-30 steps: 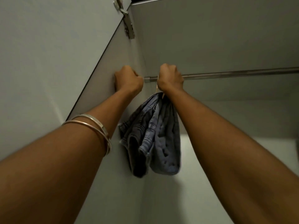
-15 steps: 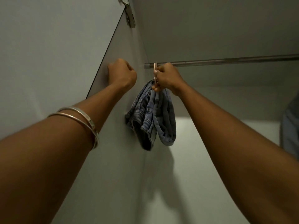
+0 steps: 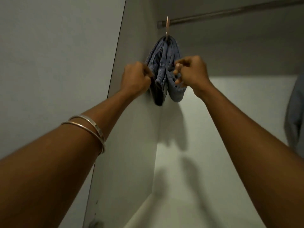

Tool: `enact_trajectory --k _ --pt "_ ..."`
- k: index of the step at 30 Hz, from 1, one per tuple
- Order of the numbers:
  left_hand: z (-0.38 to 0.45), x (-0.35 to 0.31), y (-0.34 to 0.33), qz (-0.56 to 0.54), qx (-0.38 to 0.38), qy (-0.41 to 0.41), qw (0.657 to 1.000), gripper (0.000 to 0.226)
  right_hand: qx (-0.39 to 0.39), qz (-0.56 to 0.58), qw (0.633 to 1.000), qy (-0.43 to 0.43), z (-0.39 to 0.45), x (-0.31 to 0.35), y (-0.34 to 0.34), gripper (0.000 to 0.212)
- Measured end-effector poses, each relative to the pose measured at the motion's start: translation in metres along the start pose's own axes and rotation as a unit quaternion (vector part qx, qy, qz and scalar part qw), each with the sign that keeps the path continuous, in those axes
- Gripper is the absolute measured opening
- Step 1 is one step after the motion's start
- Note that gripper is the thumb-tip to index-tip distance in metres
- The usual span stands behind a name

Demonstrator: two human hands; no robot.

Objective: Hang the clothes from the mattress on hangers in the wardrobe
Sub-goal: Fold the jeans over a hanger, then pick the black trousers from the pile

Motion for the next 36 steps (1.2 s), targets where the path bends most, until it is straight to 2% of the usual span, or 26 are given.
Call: enact_trajectory --k 5,11,15,18,20,24,27,33,36 --pt "-0.083 0.017 0.031 0.006 0.072 -0.005 0.997 0.025 -0.081 0.117 0.988 -0.067 -0.068 0.038 0.008 0.019" --pt "-0.206 0.087 0.118 -0.023 0.113 0.087 0.99 0.026 -0.081 0.228 0.965 -0.102 -0.191 0.116 -0.032 0.019" --pt "-0.305 0.142 0.223 -0.012 0.085 0.181 0.98 0.027 0.009 0.319 0.936 -0.151 -0.298 0.199 -0.104 0.022" --pt "-0.387 0.187 0.311 0.037 0.057 0.261 0.963 0.027 0.098 0.386 0.894 -0.206 -0.386 0.272 -0.166 0.021" --pt "-0.451 0.223 0.377 0.092 0.046 0.327 0.939 0.027 0.168 0.413 0.858 -0.254 -0.454 0.327 -0.209 0.021" --pt "-0.59 0.283 0.529 0.19 -0.018 0.474 0.859 0.03 0.302 0.454 0.779 -0.31 -0.581 0.446 -0.278 0.016" --pt "-0.696 0.289 0.643 0.269 -0.066 0.567 0.776 0.029 0.407 0.483 0.714 -0.303 -0.669 0.553 -0.311 0.014" --pt "-0.863 0.24 0.809 0.377 -0.153 0.684 0.605 0.024 0.558 0.52 0.603 -0.234 -0.787 0.741 -0.329 0.014" --pt "-0.935 0.191 0.874 0.408 -0.249 0.713 0.513 0.025 0.621 0.538 0.543 -0.174 -0.836 0.836 -0.329 0.017"
Point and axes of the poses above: each hand's wrist, its own z-axis towards the middle knuckle, its own y-axis out of the back of the hand, x = y × z, the point moved 10 cm from there along z, towards the middle knuckle, and after that the axes turned 15 degrees about y, right-handed, at the moved point
